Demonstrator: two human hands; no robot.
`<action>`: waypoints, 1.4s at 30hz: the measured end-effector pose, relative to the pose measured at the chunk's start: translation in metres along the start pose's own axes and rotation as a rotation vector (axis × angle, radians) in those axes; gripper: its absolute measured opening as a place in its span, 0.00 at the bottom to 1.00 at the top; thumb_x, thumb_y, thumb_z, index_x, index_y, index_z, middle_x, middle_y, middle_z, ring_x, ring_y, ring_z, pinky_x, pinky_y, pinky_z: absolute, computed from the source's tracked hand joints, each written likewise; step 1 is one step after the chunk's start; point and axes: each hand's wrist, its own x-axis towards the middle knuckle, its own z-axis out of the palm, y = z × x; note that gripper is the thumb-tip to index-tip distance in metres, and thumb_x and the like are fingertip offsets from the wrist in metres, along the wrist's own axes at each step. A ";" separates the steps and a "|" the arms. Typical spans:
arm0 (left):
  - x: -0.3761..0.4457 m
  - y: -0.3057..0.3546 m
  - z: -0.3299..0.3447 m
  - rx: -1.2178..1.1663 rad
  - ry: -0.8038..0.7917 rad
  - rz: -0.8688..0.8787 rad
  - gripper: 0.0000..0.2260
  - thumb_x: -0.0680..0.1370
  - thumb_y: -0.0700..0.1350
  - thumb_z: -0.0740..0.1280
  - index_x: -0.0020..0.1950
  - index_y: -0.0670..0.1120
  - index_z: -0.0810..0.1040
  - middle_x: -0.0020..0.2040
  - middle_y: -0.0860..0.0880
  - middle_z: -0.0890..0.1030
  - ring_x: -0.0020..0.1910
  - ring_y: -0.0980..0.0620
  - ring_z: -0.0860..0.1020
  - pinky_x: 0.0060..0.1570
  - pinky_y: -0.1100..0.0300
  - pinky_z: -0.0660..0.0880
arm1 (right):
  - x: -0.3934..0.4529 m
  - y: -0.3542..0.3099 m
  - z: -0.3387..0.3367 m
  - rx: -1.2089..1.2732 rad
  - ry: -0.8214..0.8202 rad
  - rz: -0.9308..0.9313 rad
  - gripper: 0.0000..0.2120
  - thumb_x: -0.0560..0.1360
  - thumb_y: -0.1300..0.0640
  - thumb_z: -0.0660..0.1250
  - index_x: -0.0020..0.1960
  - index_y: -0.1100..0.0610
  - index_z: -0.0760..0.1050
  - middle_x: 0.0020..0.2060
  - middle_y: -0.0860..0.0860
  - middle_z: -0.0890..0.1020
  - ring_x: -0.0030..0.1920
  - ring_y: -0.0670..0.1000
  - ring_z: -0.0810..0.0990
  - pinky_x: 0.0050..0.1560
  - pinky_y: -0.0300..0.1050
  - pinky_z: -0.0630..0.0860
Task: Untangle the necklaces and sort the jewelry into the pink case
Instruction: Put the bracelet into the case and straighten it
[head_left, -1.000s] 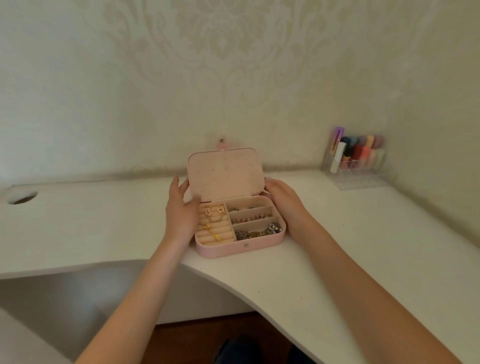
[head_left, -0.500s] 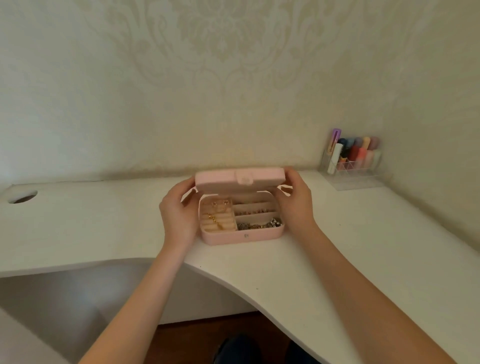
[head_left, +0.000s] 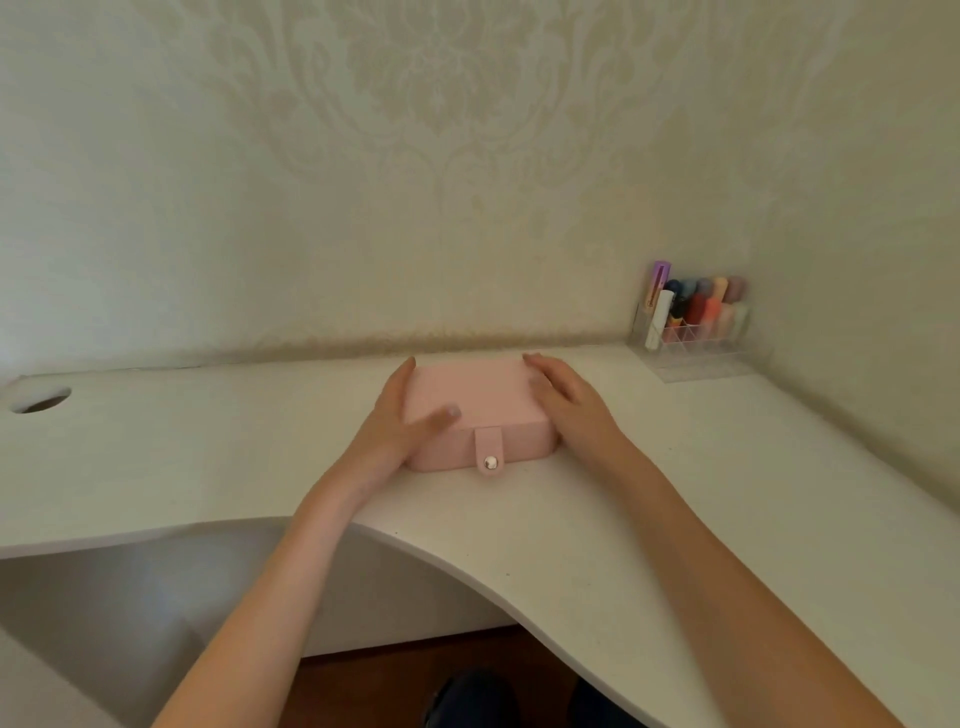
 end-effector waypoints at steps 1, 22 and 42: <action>-0.001 0.000 0.000 0.064 -0.018 0.007 0.55 0.54 0.64 0.71 0.76 0.54 0.52 0.70 0.57 0.62 0.68 0.57 0.64 0.64 0.61 0.63 | -0.003 0.000 0.002 -0.014 -0.031 0.013 0.16 0.81 0.54 0.58 0.68 0.50 0.71 0.69 0.42 0.68 0.67 0.38 0.65 0.61 0.30 0.59; -0.002 -0.001 -0.001 0.103 -0.003 0.009 0.66 0.44 0.56 0.76 0.78 0.49 0.49 0.73 0.53 0.62 0.66 0.57 0.64 0.62 0.64 0.64 | -0.020 -0.013 0.013 -0.474 -0.171 -0.113 0.45 0.65 0.48 0.76 0.76 0.51 0.58 0.76 0.47 0.54 0.77 0.49 0.45 0.73 0.42 0.47; 0.008 -0.005 -0.001 0.165 0.038 0.013 0.65 0.43 0.59 0.75 0.77 0.49 0.53 0.73 0.51 0.62 0.71 0.52 0.63 0.65 0.59 0.65 | -0.017 -0.005 0.013 -0.521 -0.109 -0.186 0.36 0.70 0.49 0.73 0.74 0.46 0.62 0.76 0.48 0.58 0.76 0.51 0.52 0.75 0.46 0.46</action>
